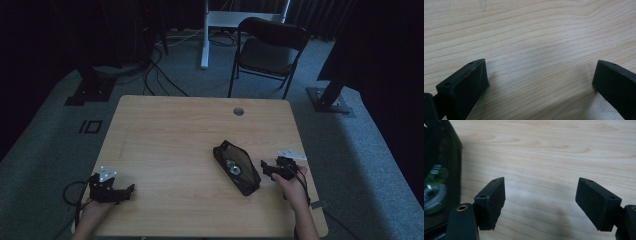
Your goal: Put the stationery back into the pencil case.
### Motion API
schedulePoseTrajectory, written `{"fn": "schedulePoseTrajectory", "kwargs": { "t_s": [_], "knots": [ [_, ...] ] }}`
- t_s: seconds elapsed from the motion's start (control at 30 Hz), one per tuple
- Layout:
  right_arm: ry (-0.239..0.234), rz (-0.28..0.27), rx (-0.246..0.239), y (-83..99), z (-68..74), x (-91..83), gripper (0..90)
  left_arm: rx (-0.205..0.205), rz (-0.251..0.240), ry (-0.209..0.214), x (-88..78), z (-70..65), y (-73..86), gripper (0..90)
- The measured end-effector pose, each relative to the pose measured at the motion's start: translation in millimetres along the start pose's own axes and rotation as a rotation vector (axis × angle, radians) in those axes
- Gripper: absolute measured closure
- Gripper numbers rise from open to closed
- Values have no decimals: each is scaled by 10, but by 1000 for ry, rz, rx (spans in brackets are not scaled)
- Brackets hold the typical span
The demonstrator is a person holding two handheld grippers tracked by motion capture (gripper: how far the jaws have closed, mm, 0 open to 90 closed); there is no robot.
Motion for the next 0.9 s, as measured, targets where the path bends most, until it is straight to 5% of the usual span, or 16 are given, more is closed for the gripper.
{"fn": "schedulePoseTrajectory", "kwargs": {
  "t_s": [0.3, 0.9],
  "knots": [
    [48, 73, 9, 215, -105, 65, 227, 2, 2, 0, -1, 1, 1, 1],
    [89, 67, -1, 289, -140, 45, 141, 2, 2, 0, -1, 1, 2, 2]
  ]
}}
Point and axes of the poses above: each handheld gripper's, and its own axes: x roughly forward along the jaws, y roughly out of its underside, z roughly to its left, the point moved 10 cm from there along x, roughly forward along the jaws, and after that the axes turned 12 degrees about y, right-handed, at the moved point
